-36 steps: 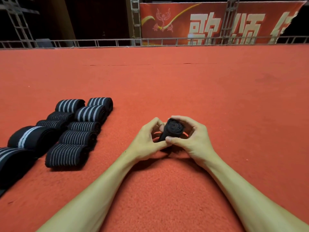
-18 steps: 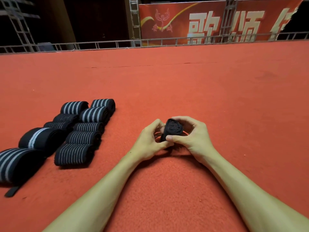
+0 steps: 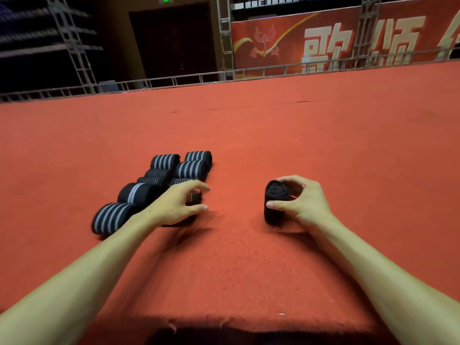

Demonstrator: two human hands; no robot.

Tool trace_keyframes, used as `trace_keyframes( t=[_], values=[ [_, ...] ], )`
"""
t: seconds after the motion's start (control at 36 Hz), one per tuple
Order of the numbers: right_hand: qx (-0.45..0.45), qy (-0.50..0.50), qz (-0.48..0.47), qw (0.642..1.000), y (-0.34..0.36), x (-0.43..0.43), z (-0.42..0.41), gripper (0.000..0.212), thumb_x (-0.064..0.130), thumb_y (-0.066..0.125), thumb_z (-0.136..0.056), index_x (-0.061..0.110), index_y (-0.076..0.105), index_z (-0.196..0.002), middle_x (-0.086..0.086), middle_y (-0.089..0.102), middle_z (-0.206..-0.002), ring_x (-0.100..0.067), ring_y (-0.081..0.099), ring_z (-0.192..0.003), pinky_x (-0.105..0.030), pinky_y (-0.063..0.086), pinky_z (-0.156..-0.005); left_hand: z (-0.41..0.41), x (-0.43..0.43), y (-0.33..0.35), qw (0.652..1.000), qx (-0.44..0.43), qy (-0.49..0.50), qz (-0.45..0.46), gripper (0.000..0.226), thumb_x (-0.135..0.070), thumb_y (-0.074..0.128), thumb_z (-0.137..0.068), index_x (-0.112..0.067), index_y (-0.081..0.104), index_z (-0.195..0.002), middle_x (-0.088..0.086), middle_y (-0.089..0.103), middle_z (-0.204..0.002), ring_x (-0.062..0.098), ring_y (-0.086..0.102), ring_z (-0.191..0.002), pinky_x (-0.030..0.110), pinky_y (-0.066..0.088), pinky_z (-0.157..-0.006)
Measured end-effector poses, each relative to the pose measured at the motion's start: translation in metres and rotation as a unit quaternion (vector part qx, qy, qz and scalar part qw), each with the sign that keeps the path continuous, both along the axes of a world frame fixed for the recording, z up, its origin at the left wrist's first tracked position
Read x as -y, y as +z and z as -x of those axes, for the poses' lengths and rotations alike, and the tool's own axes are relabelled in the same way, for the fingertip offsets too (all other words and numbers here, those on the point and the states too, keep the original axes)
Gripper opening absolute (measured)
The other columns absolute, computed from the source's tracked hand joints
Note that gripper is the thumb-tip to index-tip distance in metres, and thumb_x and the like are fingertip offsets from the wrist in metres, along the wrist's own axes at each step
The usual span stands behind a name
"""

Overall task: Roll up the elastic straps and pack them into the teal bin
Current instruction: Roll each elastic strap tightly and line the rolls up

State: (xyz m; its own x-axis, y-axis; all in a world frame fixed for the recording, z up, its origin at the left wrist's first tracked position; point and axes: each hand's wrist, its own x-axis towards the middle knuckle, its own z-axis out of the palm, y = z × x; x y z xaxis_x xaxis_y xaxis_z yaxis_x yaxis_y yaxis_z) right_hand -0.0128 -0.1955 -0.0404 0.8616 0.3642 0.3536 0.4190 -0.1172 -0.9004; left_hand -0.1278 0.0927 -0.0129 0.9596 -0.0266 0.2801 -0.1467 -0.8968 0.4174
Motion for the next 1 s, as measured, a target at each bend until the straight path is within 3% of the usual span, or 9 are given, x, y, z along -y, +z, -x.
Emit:
trace_keyframes(
  t=[0.11, 0.19, 0.28, 0.39, 0.47, 0.64, 0.75, 0.83, 1.0],
  values=[
    [0.006, -0.007, 0.027, 1.000, -0.001, -0.009, 0.011, 0.046, 0.005, 0.094, -0.055, 0.026, 0.068, -0.088, 0.009, 0.071, -0.085, 0.003, 0.063, -0.075, -0.007, 0.047, -0.073, 0.021, -0.025, -0.006, 0.998, -0.035, 0.023, -0.036, 0.043, -0.024, 0.079, -0.083, -0.018, 0.062, -0.123, -0.012, 0.062, -0.122, 0.002, 0.055, -0.115, 0.023, 0.039, -0.106],
    [0.004, -0.007, 0.045, 0.999, -0.002, -0.013, 0.018, 0.047, 0.009, 0.095, -0.055, 0.022, 0.070, -0.091, 0.008, 0.071, -0.086, -0.004, 0.063, -0.078, -0.007, 0.046, -0.073, 0.024, -0.031, -0.011, 0.997, -0.043, 0.023, -0.059, 0.050, -0.023, 0.080, -0.082, -0.016, 0.060, -0.128, -0.006, 0.061, -0.129, 0.005, 0.052, -0.120, 0.018, 0.034, -0.106],
    [0.003, -0.013, 0.054, 0.998, -0.002, -0.015, 0.022, 0.047, 0.011, 0.096, -0.053, 0.025, 0.069, -0.090, 0.008, 0.071, -0.087, -0.006, 0.064, -0.080, -0.012, 0.047, -0.077, 0.020, -0.033, -0.012, 0.995, -0.052, 0.034, -0.084, 0.055, -0.023, 0.080, -0.082, -0.016, 0.058, -0.132, -0.004, 0.060, -0.134, 0.010, 0.053, -0.125, 0.022, 0.034, -0.108],
    [0.001, -0.027, 0.059, 0.998, -0.003, -0.014, 0.024, 0.048, 0.012, 0.097, -0.052, 0.030, 0.066, -0.084, 0.009, 0.071, -0.088, -0.009, 0.066, -0.084, -0.023, 0.050, -0.085, 0.014, -0.035, -0.011, 0.993, -0.060, 0.042, -0.091, 0.053, -0.023, 0.082, -0.079, -0.017, 0.061, -0.128, -0.003, 0.064, -0.129, 0.012, 0.056, -0.122, 0.021, 0.036, -0.104],
    [-0.003, -0.030, 0.054, 0.998, -0.004, -0.010, 0.024, 0.048, 0.011, 0.096, -0.053, 0.030, 0.065, -0.084, 0.010, 0.070, -0.087, -0.010, 0.065, -0.083, -0.025, 0.051, -0.086, 0.010, -0.037, -0.010, 0.991, -0.083, 0.035, -0.099, 0.058, -0.027, 0.084, -0.076, -0.019, 0.061, -0.129, -0.003, 0.063, -0.129, 0.013, 0.056, -0.123, 0.022, 0.037, -0.105],
    [-0.007, -0.038, 0.041, 0.998, -0.010, -0.010, 0.023, 0.048, 0.011, 0.096, -0.055, 0.031, 0.064, -0.085, 0.008, 0.070, -0.091, -0.011, 0.065, -0.087, -0.027, 0.052, -0.088, 0.004, -0.037, -0.008, 0.986, -0.102, 0.027, -0.126, 0.059, -0.030, 0.085, -0.074, -0.020, 0.061, -0.127, -0.003, 0.063, -0.128, 0.012, 0.055, -0.120, 0.013, 0.032, -0.094],
    [-0.005, -0.037, 0.034, 0.999, -0.015, -0.012, 0.023, 0.051, 0.007, 0.094, -0.057, 0.032, 0.063, -0.088, 0.007, 0.070, -0.093, -0.011, 0.065, -0.090, -0.027, 0.052, -0.091, -0.001, -0.035, -0.012, 0.982, -0.116, 0.028, -0.147, 0.057, -0.033, 0.084, -0.074, -0.022, 0.057, -0.123, -0.001, 0.059, -0.122, 0.014, 0.045, -0.111, 0.024, 0.035, -0.092],
    [-0.005, -0.041, 0.031, 0.999, -0.019, -0.011, 0.024, 0.054, 0.009, 0.095, -0.056, 0.034, 0.064, -0.092, 0.004, 0.072, -0.098, -0.013, 0.068, -0.096, -0.031, 0.054, -0.093, -0.002, -0.031, -0.015, 0.975, -0.143, 0.047, -0.163, 0.055, -0.036, 0.081, -0.077, -0.025, 0.049, -0.120, -0.005, 0.054, -0.121, 0.019, 0.038, -0.117, 0.037, 0.032, -0.097],
    [0.017, -0.051, 0.037, 0.998, -0.014, -0.005, 0.025, 0.055, 0.007, 0.095, -0.053, 0.034, 0.064, -0.090, 0.008, 0.072, -0.093, -0.009, 0.068, -0.092, -0.031, 0.054, -0.093, 0.007, -0.022, -0.016, 0.985, -0.101, 0.064, -0.124, 0.054, -0.031, 0.083, -0.075, -0.028, 0.040, -0.108, -0.010, 0.058, -0.115, 0.016, 0.055, -0.108, 0.040, 0.033, -0.098]
  ],
)
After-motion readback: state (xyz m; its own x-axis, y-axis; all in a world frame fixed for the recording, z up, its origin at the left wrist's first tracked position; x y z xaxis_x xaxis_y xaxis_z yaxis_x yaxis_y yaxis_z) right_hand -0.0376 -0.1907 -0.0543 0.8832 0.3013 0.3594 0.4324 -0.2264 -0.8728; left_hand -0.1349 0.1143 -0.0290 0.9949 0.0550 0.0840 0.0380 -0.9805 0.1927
